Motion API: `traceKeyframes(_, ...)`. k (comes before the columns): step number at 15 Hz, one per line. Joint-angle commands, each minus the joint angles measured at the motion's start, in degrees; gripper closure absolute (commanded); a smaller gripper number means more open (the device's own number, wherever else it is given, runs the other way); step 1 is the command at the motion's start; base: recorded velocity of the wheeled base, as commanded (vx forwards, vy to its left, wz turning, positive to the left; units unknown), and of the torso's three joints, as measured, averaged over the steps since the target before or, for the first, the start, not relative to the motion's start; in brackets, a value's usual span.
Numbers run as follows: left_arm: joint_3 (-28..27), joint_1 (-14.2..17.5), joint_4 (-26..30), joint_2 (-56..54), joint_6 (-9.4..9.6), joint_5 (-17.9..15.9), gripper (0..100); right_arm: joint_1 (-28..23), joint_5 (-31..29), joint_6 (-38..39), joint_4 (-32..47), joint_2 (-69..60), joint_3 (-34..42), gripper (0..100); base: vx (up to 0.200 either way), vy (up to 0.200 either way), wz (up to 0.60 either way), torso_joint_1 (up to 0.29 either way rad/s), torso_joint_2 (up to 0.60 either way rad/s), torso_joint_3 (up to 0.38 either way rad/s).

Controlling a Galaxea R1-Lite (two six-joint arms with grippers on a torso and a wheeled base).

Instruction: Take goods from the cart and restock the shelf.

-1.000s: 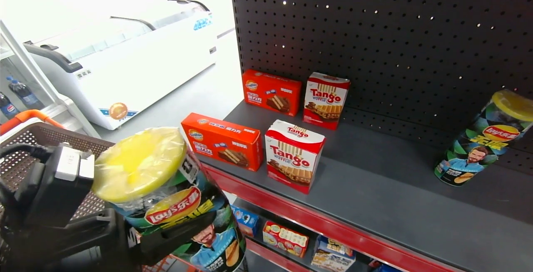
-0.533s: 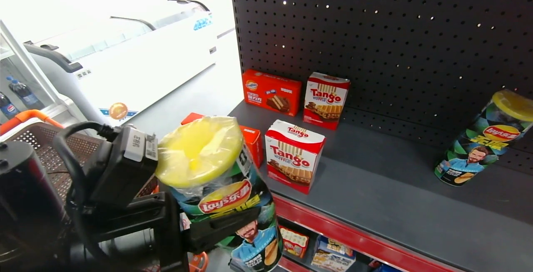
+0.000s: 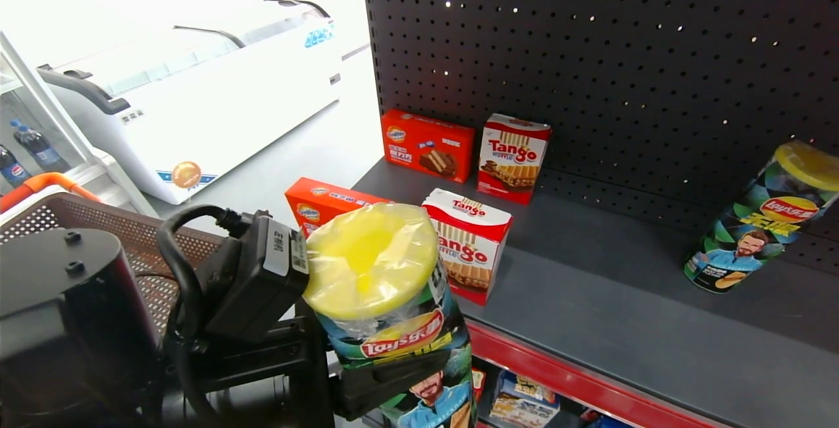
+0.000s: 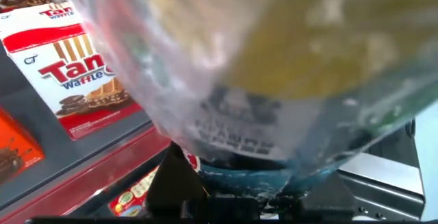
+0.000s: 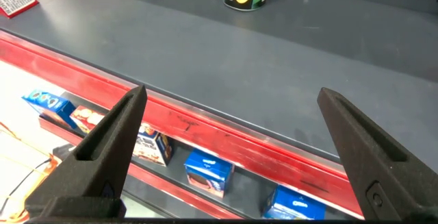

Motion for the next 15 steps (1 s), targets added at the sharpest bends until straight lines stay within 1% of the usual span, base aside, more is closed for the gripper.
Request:
traceKeyframes(1, 0.48, -0.14, 0.04, 0.01, 0.0, -0.01, 100, 0.0, -0.08, -0.01, -0.01, 0.06, 0.0, 0, 0.0, 0.0, 0.0, 0.0, 0.0, 0.0)
traceKeyframes(11, 0.83, 0.04, 0.04, -0.17, 0.0, 0.08, 100, 0.0, 0.01, -0.01, -0.01, 0.06, 0.0, 0, 0.0, 0.0, -0.6, 0.002, 0.0, 0.002)
traceKeyframes(15, 1.09, 0.39, 0.04, -0.17, 0.0, 0.08, 100, 0.0, -0.08, -0.01, -0.01, 0.06, 0.0, 0, 0.0, 0.0, 0.0, 0.0, 0.0, 0.0)
